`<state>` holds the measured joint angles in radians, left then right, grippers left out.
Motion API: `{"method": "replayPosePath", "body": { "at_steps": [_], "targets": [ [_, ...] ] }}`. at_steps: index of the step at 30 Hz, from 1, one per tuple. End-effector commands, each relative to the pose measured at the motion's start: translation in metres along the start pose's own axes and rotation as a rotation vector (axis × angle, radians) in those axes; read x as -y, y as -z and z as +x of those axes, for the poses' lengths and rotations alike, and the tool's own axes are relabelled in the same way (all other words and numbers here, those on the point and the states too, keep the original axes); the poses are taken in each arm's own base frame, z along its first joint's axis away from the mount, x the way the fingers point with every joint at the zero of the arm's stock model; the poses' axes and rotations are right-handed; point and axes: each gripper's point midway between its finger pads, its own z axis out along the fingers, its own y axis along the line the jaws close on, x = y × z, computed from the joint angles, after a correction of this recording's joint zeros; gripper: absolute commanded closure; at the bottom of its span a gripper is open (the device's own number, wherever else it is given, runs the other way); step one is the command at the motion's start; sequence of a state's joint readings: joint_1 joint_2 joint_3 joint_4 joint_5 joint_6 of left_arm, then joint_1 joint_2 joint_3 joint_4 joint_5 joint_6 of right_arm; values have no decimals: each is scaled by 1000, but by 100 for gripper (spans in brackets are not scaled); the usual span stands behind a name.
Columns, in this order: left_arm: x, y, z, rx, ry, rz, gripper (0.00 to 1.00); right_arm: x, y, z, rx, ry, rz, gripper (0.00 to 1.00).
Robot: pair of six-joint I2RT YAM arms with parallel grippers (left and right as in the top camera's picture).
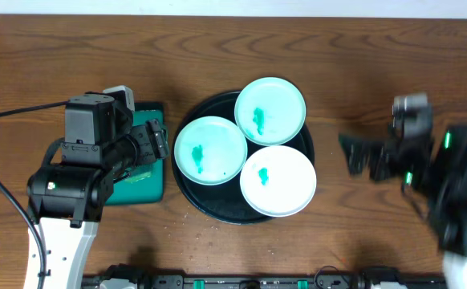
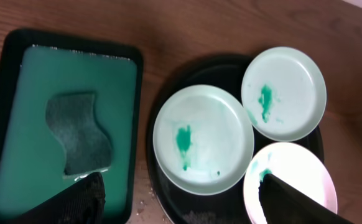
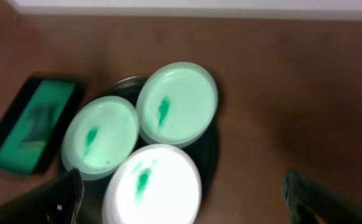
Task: Clean dirty plates on tray and stack at the side
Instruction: 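Move the left gripper over the sponge and the right gripper toward the top plate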
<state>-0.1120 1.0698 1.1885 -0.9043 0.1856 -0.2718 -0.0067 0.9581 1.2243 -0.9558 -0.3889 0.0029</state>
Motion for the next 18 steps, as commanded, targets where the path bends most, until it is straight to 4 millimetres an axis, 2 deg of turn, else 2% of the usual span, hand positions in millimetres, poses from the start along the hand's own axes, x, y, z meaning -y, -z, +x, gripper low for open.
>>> {"method": "replayPosePath", "body": {
  "at_steps": [1, 4, 6, 11, 15, 18],
  "targets": [
    [3, 4, -5, 14, -16, 11, 20, -24, -9, -29, -148, -41, -154, 1],
    [1, 4, -2, 1, -14, 7, 20, -35, -17, -34, -301, -117, -226, 1],
    [0, 3, 1, -11, -12, 3, 20, -41, -25, -29, -422, -172, -244, 1],
    [-3, 3, 12, -54, -6, -12, 20, -55, -52, 6, -721, -247, -258, 1],
    [-4, 3, 15, -65, -4, -15, 20, -61, -79, 29, -831, -189, -227, 1],
    [-5, 4, 17, -76, -2, -19, 20, -73, -98, 34, -850, -140, -246, 1]
  ]
}}
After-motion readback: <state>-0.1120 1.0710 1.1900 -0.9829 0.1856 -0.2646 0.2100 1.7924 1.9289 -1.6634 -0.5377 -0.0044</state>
